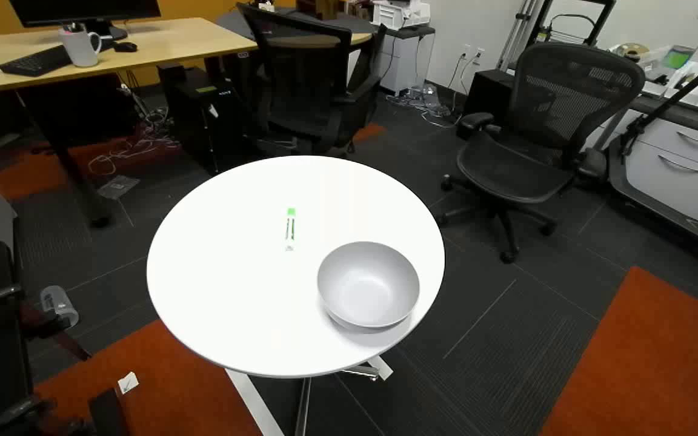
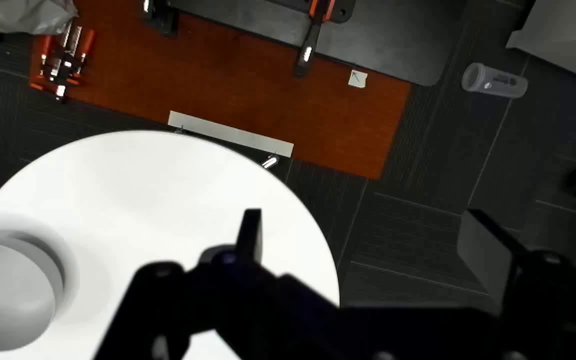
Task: Place the green marker inside the grey bowl
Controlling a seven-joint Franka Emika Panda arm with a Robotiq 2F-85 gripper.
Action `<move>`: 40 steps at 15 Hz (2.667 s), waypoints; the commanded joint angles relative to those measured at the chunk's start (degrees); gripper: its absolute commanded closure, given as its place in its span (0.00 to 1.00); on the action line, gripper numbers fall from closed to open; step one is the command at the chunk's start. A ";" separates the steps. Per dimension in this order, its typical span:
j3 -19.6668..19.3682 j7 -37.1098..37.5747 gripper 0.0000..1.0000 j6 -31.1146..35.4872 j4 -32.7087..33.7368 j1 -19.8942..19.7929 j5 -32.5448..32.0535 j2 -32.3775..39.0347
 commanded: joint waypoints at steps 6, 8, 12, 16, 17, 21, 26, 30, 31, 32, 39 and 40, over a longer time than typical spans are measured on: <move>0.36 -0.22 0.00 0.48 0.23 -0.39 -0.56 0.34; 0.21 -2.78 0.00 1.79 0.95 -0.22 -2.37 2.27; -2.71 -11.03 0.00 10.59 0.93 0.12 -3.95 7.23; -7.22 -22.45 0.00 18.19 2.29 -0.03 -3.84 15.63; -7.84 -24.84 0.00 21.00 2.40 -0.44 -4.78 18.11; -9.31 -31.45 0.00 34.79 2.47 -1.54 -7.46 27.61; -8.31 -33.95 0.00 50.63 4.58 -3.42 -8.29 39.08; -7.08 -33.52 0.00 51.07 9.59 -5.53 -9.08 46.19; -6.85 -32.94 0.00 50.45 10.96 -6.11 -9.86 47.56; -6.52 -33.04 0.00 49.49 12.67 -6.72 -9.96 49.04; -4.16 -36.03 0.00 32.37 24.12 -10.62 -9.50 56.96; -4.00 -36.81 0.00 29.35 25.45 -10.86 -9.86 57.69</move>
